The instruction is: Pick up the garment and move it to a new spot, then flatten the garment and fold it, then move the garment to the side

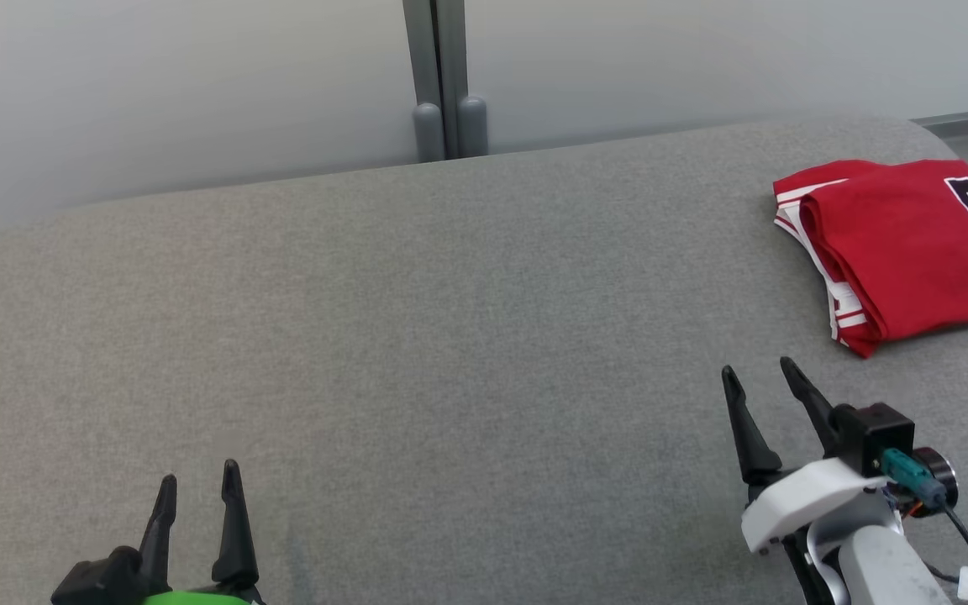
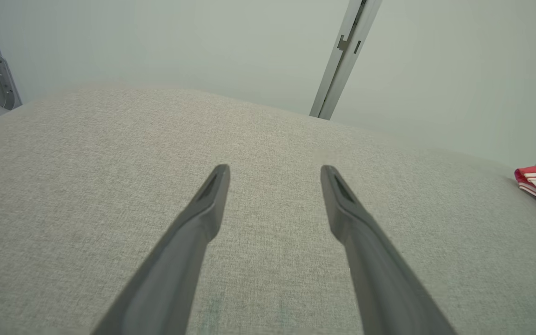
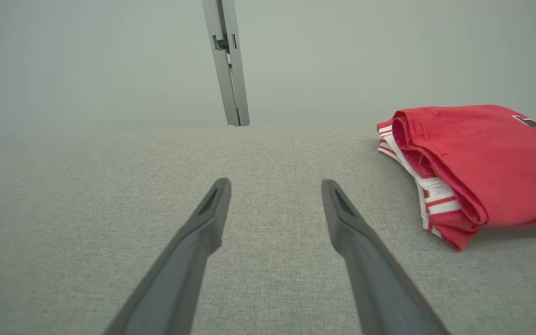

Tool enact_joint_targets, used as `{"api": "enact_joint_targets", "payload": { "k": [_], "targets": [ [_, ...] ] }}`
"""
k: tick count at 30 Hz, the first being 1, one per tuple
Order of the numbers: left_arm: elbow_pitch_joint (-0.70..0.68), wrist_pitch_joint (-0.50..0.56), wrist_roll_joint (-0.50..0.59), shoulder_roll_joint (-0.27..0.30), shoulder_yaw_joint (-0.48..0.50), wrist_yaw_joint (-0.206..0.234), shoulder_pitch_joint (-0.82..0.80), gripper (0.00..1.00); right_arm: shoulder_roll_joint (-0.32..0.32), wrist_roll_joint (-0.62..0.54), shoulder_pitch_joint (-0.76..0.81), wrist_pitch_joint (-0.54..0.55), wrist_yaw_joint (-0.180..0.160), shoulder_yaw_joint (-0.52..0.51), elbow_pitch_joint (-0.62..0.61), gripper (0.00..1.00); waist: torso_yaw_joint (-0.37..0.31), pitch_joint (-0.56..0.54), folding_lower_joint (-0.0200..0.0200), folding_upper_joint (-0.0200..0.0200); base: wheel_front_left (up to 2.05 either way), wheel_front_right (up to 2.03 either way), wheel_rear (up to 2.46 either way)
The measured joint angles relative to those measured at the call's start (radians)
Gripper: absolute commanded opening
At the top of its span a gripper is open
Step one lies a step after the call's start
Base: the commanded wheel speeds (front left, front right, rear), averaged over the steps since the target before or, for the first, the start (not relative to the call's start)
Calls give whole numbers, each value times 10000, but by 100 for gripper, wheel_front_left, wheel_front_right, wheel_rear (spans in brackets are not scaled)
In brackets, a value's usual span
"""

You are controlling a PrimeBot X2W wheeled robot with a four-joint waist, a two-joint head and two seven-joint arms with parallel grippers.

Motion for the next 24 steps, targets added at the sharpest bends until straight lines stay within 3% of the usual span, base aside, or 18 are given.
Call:
{"api": "enact_joint_targets", "payload": {
  "k": [8, 22, 23, 24],
  "targets": [
    [-100, 0, -111, -29, -13, 4, 309, 100, -4, 102, 852, 0, 0, 31, -614, 100, 111, -67, 0, 0, 0, 0, 0],
    [-148, 0, -203, -38, -234, 90, 296, 100, -6, 75, 1020, 0, 0, 67, -976, 100, 181, -77, 0, 0, 0, 0, 0],
    [-151, -2, -203, -44, -238, 90, 300, 0, 2, 73, 1025, 0, 0, 67, -972, 0, 200, -69, 0, 0, 0, 0, 0],
    [-61, 0, -203, -46, -247, 90, 311, 0, 15, 75, 1034, 6, 0, 77, -886, 0, 201, -68, 0, 0, 0, 0, 0]
  ]
}}
